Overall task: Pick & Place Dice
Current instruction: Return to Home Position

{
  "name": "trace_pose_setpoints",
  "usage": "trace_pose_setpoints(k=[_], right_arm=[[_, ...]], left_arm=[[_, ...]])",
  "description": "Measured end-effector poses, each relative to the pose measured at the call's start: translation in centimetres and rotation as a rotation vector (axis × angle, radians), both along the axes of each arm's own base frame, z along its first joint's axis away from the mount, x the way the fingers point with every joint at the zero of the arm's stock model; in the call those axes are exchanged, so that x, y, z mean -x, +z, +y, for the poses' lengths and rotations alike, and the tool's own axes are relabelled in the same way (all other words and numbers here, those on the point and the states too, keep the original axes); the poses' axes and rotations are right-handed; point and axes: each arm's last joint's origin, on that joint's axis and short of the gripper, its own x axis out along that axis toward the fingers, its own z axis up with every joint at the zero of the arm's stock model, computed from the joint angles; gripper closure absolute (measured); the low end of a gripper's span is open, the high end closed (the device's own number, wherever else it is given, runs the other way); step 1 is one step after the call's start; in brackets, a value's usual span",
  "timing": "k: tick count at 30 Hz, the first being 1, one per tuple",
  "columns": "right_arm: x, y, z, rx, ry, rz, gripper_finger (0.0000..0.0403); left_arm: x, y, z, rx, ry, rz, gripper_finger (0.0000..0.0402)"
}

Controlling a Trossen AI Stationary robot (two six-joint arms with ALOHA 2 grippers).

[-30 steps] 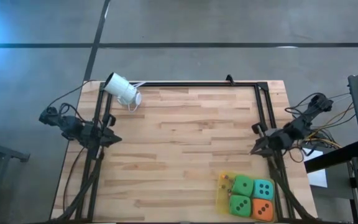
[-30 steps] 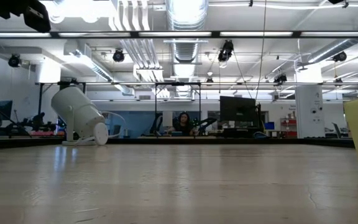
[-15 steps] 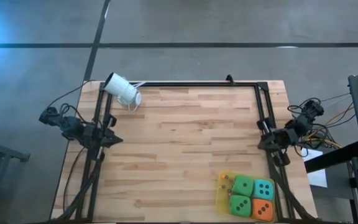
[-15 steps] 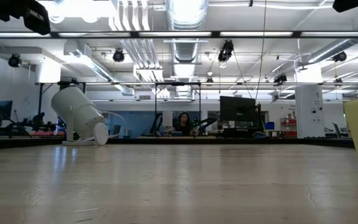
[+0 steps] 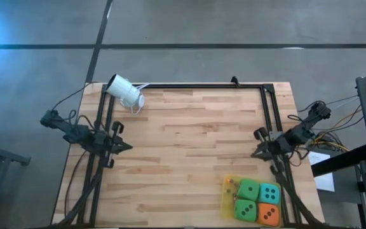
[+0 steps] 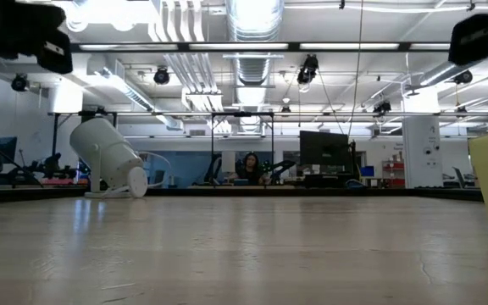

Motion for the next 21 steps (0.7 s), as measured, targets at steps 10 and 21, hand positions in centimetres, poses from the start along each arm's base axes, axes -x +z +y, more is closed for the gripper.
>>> trace_pose_setpoints(k=[10, 21], right_arm=[[-0.4, -1.8, -0.5, 0.001, -0.214, 0.196, 0.0394], [-0.5, -2.0, -1.1, 0.104, -0.477, 0.204, 0.0394]], left_arm=[[-0.6, -2.6, 0.0, -0.018, 0.09, 0.076, 0.0399], [-0.7, -2.6, 0.2, -0.102, 0.182, 0.067, 0.0395]])
